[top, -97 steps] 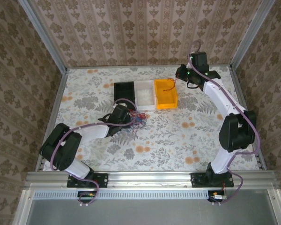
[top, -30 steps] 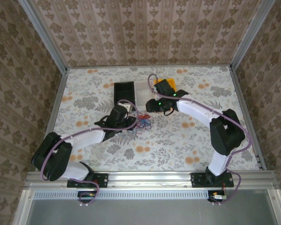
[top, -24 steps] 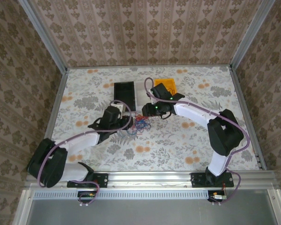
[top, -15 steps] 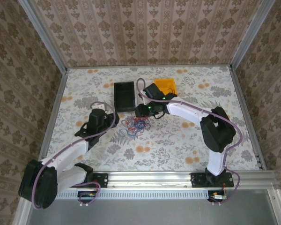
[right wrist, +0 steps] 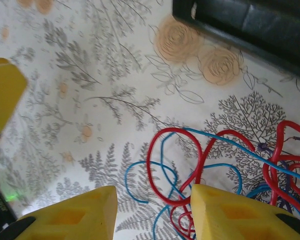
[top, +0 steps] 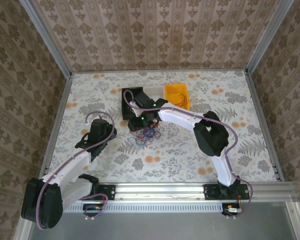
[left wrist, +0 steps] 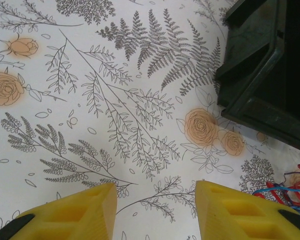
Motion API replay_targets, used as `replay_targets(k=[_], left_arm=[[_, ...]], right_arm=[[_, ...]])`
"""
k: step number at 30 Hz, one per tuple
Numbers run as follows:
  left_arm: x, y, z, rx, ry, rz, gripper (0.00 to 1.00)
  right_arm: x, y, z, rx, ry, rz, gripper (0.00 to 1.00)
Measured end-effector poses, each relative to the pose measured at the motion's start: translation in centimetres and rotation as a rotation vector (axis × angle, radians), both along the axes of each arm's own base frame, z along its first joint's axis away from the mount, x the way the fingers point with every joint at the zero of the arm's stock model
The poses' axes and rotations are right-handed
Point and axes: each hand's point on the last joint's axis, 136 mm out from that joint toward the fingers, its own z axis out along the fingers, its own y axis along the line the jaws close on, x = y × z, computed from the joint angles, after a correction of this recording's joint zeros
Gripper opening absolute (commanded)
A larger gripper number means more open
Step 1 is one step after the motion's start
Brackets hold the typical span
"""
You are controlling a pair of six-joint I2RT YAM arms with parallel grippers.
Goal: Untangle the cables
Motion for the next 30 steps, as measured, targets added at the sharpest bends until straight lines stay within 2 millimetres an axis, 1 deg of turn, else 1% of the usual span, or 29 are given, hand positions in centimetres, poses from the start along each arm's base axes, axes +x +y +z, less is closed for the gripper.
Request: replay_targets(k=[5,10,13,16,18,21,24,27,30], left_arm=[[-0.1,0.0,-0.2,0.0,0.007,0.002,0.47],[-0.5,0.2,-0.7,0.004,0.017,0.002,0.47],[-0.7,0.3,-1.1,0.007,0.026,0.002,0.47],[-0.8,0.3,-1.4,0.009,0.03,0.001,0.49],[-0.8,0.2,-1.5,0.005,0.027,-0.002,0.51],[-0.7,-0.2,-1.8,-0.01,0.025,-0.016,0.53],[-0.7,-0.6,-2.2,-0.019,0.026,-0.037,0.55],[-0.6,-1.3,-2.1,-0.02,0.019,-0.072,0.57],[-0.6,-2.0,-1.9,-0.022,0.005,-0.104,0.57]], right_arm=[[-0.4,-0.2,-2.2,-0.047,0.047,0.003,0.46],[-0.6,-0.1,-2.6,-0.057,0.058,0.005,0.45],[-0.6,0.0,-2.7,-0.056,0.062,0.0,0.38],[-0.6,0.1,-2.7,-0.05,0.067,-0.013,0.25],[-0.3,0.4,-2.7,-0.038,0.063,-0.02,0.13],[-0.1,0.7,-2.8,-0.024,0.071,-0.032,0.05],[0.3,0.8,-2.6,-0.004,0.071,-0.046,0.01],[0.8,0.9,-2.5,0.023,0.069,-0.056,0.01],[1.0,0.1,-2.7,0.03,0.08,-0.071,0.01]])
